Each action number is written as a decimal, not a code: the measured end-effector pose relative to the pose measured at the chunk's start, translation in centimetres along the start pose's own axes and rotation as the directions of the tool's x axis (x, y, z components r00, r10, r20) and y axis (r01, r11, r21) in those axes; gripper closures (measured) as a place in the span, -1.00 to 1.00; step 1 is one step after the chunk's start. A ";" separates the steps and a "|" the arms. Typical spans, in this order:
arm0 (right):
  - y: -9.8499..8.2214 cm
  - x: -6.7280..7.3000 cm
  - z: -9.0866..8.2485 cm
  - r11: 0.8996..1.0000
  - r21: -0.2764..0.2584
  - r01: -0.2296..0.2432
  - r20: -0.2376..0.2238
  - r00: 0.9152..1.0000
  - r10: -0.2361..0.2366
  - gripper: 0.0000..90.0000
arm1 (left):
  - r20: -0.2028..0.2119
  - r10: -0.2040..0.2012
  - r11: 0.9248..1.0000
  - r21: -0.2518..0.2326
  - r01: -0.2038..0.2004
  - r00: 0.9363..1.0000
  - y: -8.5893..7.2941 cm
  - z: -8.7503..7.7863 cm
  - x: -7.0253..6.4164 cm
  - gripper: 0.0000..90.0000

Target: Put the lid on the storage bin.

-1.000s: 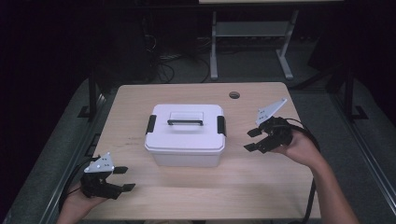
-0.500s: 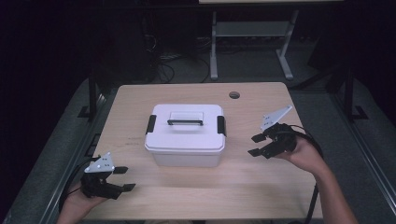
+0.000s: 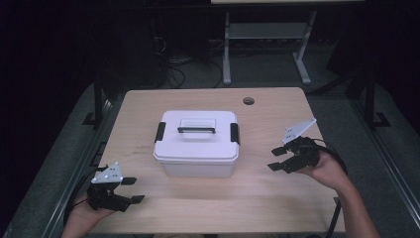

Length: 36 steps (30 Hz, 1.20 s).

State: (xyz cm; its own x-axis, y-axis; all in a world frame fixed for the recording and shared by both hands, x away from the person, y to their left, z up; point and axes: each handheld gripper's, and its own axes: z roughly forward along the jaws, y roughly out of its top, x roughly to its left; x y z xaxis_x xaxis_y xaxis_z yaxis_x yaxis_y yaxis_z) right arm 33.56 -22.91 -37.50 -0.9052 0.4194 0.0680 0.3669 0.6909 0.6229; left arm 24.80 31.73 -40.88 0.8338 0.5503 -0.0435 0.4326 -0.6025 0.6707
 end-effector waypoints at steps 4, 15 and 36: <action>-0.7 0.1 0.0 1.000 -0.005 -0.014 0.001 1.000 0.014 -0.08 | -0.001 0.001 1.000 0.000 -0.001 1.000 0.0 0.0 0.0 -0.32; -2.6 0.1 0.1 0.999 -0.007 -0.047 0.001 0.999 0.047 -0.08 | -0.005 -0.007 1.000 -0.005 0.007 1.000 -0.1 0.0 0.0 -0.33; -5.3 0.9 0.0 0.997 -0.022 -0.072 0.009 0.997 0.072 -0.10 | -0.002 -0.004 1.000 -0.001 0.004 1.000 -0.1 0.1 0.0 -0.34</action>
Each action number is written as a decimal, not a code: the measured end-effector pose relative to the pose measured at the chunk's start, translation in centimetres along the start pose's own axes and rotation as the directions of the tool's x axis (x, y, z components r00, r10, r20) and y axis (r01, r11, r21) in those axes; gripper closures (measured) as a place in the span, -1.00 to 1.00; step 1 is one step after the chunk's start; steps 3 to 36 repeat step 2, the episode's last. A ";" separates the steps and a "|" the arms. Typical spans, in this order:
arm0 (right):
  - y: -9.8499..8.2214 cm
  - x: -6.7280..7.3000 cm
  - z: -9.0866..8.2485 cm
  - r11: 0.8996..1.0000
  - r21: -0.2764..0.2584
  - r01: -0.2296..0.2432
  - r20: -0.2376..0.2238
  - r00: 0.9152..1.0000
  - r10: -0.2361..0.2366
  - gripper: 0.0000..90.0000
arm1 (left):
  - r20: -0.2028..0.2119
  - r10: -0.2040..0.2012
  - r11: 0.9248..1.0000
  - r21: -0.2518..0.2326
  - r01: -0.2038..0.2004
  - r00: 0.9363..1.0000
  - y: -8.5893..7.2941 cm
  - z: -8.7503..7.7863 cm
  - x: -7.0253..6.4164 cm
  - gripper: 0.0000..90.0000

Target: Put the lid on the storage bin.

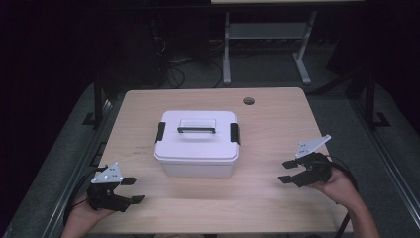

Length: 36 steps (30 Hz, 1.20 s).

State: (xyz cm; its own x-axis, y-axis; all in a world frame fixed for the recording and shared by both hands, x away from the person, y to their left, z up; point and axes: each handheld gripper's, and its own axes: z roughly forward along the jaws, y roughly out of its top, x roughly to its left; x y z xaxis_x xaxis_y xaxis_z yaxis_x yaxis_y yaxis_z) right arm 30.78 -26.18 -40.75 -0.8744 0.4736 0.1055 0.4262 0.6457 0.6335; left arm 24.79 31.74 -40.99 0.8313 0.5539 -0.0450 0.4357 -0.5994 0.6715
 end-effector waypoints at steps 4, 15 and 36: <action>0.0 0.2 -0.1 1.000 -0.005 -0.002 0.000 1.000 0.002 -0.11 | 0.001 0.000 1.000 -0.001 0.000 1.000 0.1 0.0 0.0 -0.34; 0.0 0.2 -0.1 1.000 -0.005 -0.002 0.000 1.000 0.002 -0.11 | 0.001 0.000 1.000 -0.001 0.000 1.000 0.1 0.0 0.0 -0.34; 0.0 0.2 -0.1 1.000 -0.005 -0.002 0.000 1.000 0.002 -0.11 | 0.001 0.000 1.000 -0.001 0.000 1.000 0.1 0.0 0.0 -0.34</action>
